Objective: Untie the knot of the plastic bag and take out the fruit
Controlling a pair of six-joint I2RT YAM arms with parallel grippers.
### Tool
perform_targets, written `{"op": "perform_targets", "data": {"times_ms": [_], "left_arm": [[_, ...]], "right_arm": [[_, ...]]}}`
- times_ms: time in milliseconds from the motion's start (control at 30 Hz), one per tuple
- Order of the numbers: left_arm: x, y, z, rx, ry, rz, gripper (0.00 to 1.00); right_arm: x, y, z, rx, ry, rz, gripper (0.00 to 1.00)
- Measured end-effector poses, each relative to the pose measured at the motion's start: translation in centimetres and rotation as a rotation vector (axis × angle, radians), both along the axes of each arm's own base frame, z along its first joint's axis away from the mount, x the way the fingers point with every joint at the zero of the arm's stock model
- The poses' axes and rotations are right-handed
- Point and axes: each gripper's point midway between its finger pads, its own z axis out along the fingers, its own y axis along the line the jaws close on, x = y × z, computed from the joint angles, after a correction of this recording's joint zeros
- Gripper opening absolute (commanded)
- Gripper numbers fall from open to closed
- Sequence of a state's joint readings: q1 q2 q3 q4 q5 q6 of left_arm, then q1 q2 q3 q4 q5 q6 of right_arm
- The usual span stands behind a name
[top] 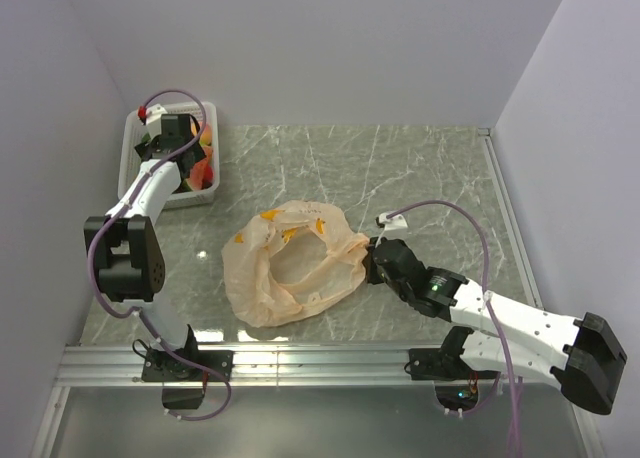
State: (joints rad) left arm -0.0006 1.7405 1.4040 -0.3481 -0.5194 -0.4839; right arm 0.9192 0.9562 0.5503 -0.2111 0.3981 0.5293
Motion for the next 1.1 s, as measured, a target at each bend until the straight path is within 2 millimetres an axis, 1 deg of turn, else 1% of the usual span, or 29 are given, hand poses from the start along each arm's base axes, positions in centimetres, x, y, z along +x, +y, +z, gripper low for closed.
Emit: {"op": "perform_targets", "data": {"times_ms": [100, 167, 233, 333, 400, 467, 567, 633, 667, 733, 867, 1000, 1033, 1100], "left_arm": [[-0.2, -0.1, -0.2, -0.002, 0.014, -0.005, 0.94], [-0.3, -0.2, -0.4, -0.006, 0.022, -0.010, 0.98], [-0.5, -0.4, -0.5, -0.017, 0.033, -0.021, 0.99], [-1.0, -1.2, 0.3, -0.051, 0.023, -0.051, 0.99], [-1.9, -1.9, 1.8, -0.081, -0.004, -0.082, 0.99], [-3.0, -2.8, 4.0, -0.115, -0.060, -0.117, 0.99], [-5.4, -4.1, 7.3, -0.161, -0.150, -0.175, 0.99], [-7.1, -5.1, 8.8, -0.191, -0.193, -0.225, 0.99], [-7.9, -5.6, 9.4, -0.204, -0.210, -0.249, 0.99], [-9.4, -6.8, 10.1, -0.240, -0.228, -0.310, 0.99], [-11.7, -9.1, 10.6, -0.311, -0.225, -0.421, 0.99], [-13.9, -11.2, 11.4, -0.374, -0.225, -0.522, 0.99], [-14.4, -11.6, 11.7, -0.380, -0.229, -0.542, 0.99], [-15.3, -12.4, 12.1, -0.382, -0.230, -0.580, 0.99]], "right_arm": [[-0.1, -0.1, 0.7, -0.002, -0.018, 0.018, 0.01], [0.0, -0.2, 1.8, 0.009, -0.044, 0.026, 0.01], [0.2, -0.1, 3.2, 0.026, -0.076, 0.029, 0.01], [0.5, 0.1, 4.8, 0.044, -0.110, 0.033, 0.00], [0.7, 0.1, 5.2, 0.041, -0.118, 0.032, 0.00], [0.9, 0.0, 5.3, 0.026, -0.122, 0.025, 0.00], [1.5, -0.4, 5.7, -0.005, -0.131, -0.002, 0.00], [2.4, -1.0, 6.5, -0.017, -0.141, -0.044, 0.00], [2.8, -1.4, 6.9, -0.021, -0.145, -0.068, 0.00], [4.3, -2.9, 7.9, -0.025, -0.157, -0.143, 0.00], [6.7, -6.5, 8.9, -0.058, -0.162, -0.301, 0.00], [8.3, -10.3, 9.1, -0.110, -0.144, -0.449, 0.00], [8.6, -11.2, 9.2, -0.117, -0.139, -0.479, 0.00], [8.9, -13.5, 9.5, -0.130, -0.130, -0.560, 0.00]]}}
